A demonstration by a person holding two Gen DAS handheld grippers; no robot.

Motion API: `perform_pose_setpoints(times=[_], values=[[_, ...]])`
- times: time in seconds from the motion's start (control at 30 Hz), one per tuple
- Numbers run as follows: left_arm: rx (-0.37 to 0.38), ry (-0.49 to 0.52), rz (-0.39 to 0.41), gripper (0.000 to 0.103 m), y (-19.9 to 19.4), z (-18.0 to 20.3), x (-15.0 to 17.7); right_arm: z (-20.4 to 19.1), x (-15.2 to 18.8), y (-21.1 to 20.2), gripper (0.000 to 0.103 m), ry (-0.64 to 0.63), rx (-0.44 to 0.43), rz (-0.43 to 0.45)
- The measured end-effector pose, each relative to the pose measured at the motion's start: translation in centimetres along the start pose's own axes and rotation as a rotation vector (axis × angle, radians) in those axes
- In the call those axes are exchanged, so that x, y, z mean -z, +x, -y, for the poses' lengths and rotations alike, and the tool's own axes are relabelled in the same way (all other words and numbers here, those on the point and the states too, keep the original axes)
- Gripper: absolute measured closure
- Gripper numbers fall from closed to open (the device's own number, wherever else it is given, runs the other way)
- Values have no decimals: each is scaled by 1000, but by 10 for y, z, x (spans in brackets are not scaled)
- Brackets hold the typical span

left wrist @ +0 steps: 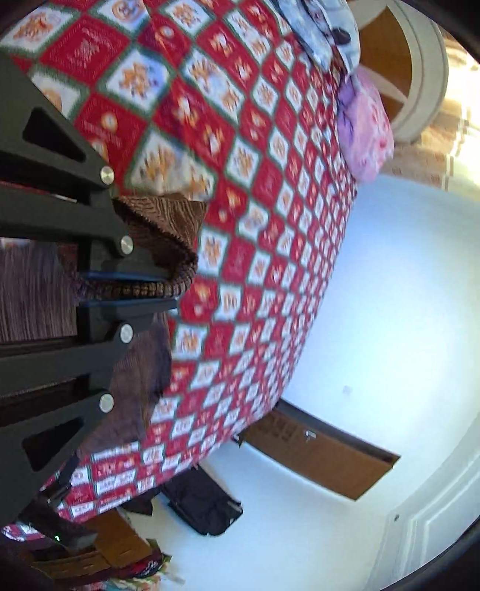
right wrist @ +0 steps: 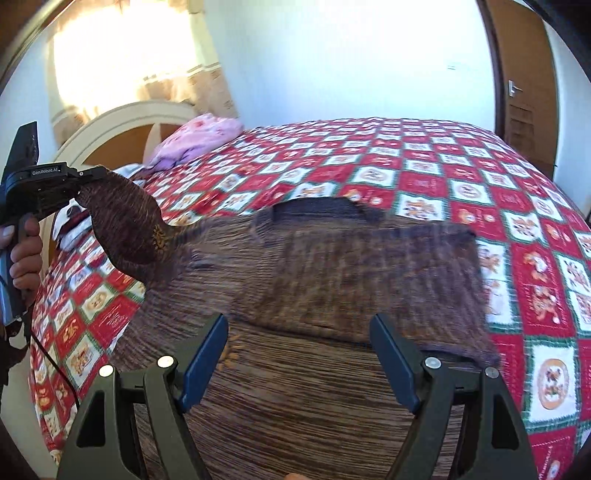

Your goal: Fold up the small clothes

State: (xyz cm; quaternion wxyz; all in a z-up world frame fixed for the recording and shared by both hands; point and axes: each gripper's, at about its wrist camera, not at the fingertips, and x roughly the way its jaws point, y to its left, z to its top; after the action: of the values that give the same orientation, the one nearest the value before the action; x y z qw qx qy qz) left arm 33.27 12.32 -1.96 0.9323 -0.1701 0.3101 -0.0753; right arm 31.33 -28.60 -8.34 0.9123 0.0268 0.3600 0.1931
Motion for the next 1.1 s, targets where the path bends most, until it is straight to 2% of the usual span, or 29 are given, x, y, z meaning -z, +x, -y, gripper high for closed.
perform_pose_setpoints(times=[0.23, 0.57, 0.73, 0.87, 0.97, 1.03, 1.07, 1.1], values=[[83, 22, -28, 95, 22, 51, 4, 30, 6, -15, 23, 71, 24, 22], [160, 33, -106, 95, 64, 110, 31, 53, 18, -19, 23, 125, 27, 22], [143, 78, -127, 95, 92, 140, 54, 61, 22, -22, 23, 153, 31, 26], [83, 134, -151, 94, 118, 154, 80, 67, 26, -24, 23, 164, 39, 19], [47, 187, -177, 89, 129, 160, 92, 71, 30, -21, 23, 172, 50, 3], [53, 230, -180, 88, 127, 164, 97, 74, 32, -20, 23, 178, 57, -5], [54, 258, -174, 81, 121, 166, 97, 75, 33, -19, 23, 180, 59, -8], [58, 282, -161, 67, 113, 166, 97, 76, 34, -18, 23, 181, 61, -13]])
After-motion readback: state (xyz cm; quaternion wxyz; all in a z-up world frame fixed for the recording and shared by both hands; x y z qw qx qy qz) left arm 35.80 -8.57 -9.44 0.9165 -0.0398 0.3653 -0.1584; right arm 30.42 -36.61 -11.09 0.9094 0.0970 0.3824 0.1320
